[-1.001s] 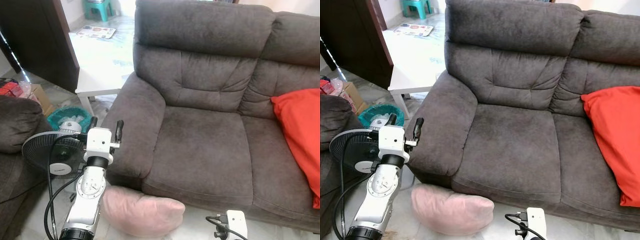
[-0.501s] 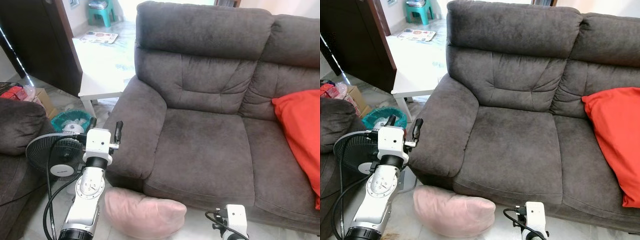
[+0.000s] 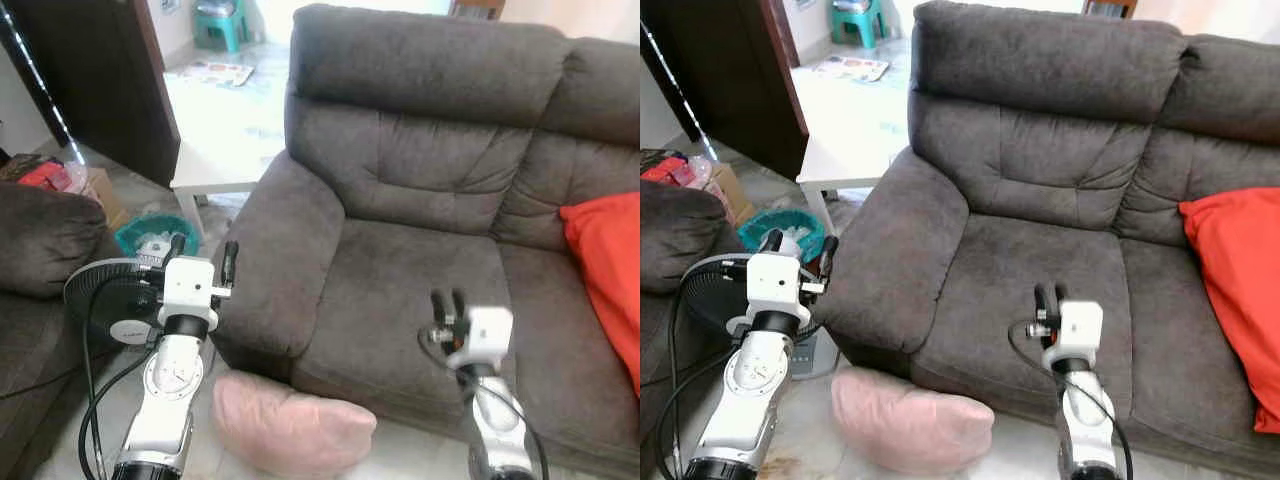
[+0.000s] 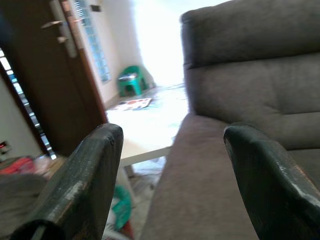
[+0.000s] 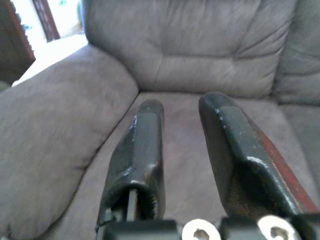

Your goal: Move the pillow to the sofa from floor

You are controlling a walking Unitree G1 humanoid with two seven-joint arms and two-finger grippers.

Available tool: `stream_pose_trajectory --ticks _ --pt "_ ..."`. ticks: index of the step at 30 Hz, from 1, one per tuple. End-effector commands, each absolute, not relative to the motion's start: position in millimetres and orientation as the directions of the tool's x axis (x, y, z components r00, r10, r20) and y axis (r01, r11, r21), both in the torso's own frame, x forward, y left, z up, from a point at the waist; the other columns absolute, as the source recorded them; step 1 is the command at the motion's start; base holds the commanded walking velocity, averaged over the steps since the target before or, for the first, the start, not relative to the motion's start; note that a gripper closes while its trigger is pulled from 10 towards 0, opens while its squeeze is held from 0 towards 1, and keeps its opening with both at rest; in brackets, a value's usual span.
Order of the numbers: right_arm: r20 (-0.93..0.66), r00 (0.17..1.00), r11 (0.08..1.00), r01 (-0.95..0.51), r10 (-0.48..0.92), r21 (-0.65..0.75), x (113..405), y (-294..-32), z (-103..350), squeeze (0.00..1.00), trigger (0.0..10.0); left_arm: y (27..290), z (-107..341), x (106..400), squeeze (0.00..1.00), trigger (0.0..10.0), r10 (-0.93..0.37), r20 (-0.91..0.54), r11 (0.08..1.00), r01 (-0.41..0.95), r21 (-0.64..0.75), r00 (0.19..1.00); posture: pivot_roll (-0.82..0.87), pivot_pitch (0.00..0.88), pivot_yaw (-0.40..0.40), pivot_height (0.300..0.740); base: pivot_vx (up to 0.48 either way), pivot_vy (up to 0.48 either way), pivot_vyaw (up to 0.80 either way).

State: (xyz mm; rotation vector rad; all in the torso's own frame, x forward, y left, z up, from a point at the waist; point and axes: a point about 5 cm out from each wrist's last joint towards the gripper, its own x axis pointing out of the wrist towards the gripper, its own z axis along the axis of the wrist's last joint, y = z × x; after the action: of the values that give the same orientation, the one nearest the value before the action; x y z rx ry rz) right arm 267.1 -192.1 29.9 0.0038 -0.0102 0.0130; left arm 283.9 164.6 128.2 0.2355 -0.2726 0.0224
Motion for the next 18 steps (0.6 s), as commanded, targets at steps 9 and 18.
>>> stream_pose_trajectory --ticks 9,18 --pt "0.089 0.996 1.000 -0.026 0.025 0.006 259 -193 46 0.00 10.0 169 129 281 0.00 10.0 0.009 0.264 0.972 -0.071 0.226 0.965 0.17 0.043 -0.048 0.740 0.000 0.000 0.00" --pt "0.088 0.995 0.999 -0.039 0.038 0.004 271 -192 57 0.00 10.0 167 127 280 0.00 10.0 0.019 0.254 0.975 -0.074 0.209 0.967 0.17 0.043 -0.054 0.740 0.000 0.000 0.00"
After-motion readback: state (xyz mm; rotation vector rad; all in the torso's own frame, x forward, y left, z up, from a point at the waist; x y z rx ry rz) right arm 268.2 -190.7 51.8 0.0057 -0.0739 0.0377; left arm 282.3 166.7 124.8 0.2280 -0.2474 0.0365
